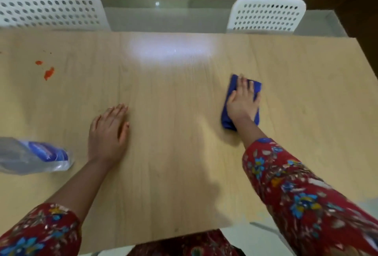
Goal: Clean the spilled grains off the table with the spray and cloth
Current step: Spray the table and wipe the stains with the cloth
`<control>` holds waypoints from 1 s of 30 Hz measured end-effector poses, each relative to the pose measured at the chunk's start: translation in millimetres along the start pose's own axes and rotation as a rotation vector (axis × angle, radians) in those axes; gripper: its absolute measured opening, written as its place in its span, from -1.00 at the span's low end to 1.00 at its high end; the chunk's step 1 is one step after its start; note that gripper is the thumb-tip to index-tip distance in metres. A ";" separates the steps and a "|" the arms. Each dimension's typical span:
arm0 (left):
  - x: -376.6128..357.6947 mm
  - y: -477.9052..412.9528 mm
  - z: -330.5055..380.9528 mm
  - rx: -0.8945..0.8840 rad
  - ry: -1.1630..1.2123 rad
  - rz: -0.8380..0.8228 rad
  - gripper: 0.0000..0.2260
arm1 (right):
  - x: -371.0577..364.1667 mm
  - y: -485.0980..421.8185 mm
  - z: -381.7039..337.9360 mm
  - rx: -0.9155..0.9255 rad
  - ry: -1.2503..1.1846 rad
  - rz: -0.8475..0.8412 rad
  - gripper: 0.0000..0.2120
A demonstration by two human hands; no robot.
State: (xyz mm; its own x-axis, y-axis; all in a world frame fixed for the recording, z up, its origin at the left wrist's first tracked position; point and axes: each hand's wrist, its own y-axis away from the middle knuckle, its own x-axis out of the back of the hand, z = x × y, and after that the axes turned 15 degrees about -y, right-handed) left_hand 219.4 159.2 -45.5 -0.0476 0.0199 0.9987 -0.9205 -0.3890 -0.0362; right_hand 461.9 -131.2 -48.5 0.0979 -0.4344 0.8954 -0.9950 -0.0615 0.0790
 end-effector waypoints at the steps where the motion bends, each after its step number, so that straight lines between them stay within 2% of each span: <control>1: -1.4 -5.5 -4.0 0.011 -0.006 0.005 -0.53 | -13.4 0.4 -23.1 0.104 0.002 -0.040 -0.46; 4: -5.6 -14.0 -8.6 0.069 0.011 -0.008 -0.53 | -33.6 44.2 -51.5 0.463 0.040 -0.217 -0.47; 6: -9.6 -15.9 -9.1 0.100 0.030 -0.017 -0.52 | -26.1 56.2 -33.5 0.544 0.025 -0.264 -0.48; 8: -11.3 -15.5 -8.9 0.132 0.050 -0.014 -0.51 | -13.3 33.0 -7.6 0.425 0.000 -0.167 -0.48; 10: -10.6 -14.5 -7.2 0.157 0.055 -0.016 -0.51 | -0.5 -4.1 6.6 0.166 0.029 -0.044 -0.48; 12: -9.9 -15.8 -8.9 0.168 0.061 -0.014 -0.51 | 1.7 -45.3 -1.3 -0.036 0.038 0.025 -0.47; 13: -10.3 -16.2 -9.5 0.176 0.076 -0.010 -0.51 | -1.7 -61.0 -13.0 -0.078 0.033 0.035 -0.47; 15: -8.9 -16.0 -9.5 0.169 0.096 -0.006 -0.51 | -12.7 -74.9 -38.7 -0.042 0.000 0.013 -0.47; 18: -7.0 -16.9 -9.1 0.183 0.108 -0.010 -0.51 | -30.7 -50.0 -57.0 0.288 0.043 -0.126 -0.47; 20: -6.9 -16.1 -8.1 0.188 0.107 -0.021 -0.50 | -25.3 -36.1 -45.3 0.395 0.062 -0.173 -0.48; 23: -8.9 -16.3 -8.9 0.187 0.111 -0.027 -0.50 | -13.2 -69.1 -33.4 0.196 0.049 -0.071 -0.48; 26: -7.1 -17.4 -8.0 0.195 0.104 -0.017 -0.50 | -14.4 -121.0 -58.1 0.042 0.052 -0.036 -0.48; 28: -6.6 -18.2 -8.4 0.192 0.111 -0.005 -0.51 | -26.2 -141.6 -91.2 0.082 0.058 -0.059 -0.48; 30: -7.4 -16.6 -7.4 0.185 0.114 0.006 -0.53 | -46.6 -144.2 -129.9 0.235 0.059 -0.117 -0.48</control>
State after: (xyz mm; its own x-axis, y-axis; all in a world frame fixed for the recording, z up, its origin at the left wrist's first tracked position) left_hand 232.2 172.3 -52.6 -0.1067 0.1172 0.9874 -0.8339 -0.5514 -0.0247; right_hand 598.0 14.6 -44.7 0.2035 -0.3596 0.9106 -0.9443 -0.3177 0.0856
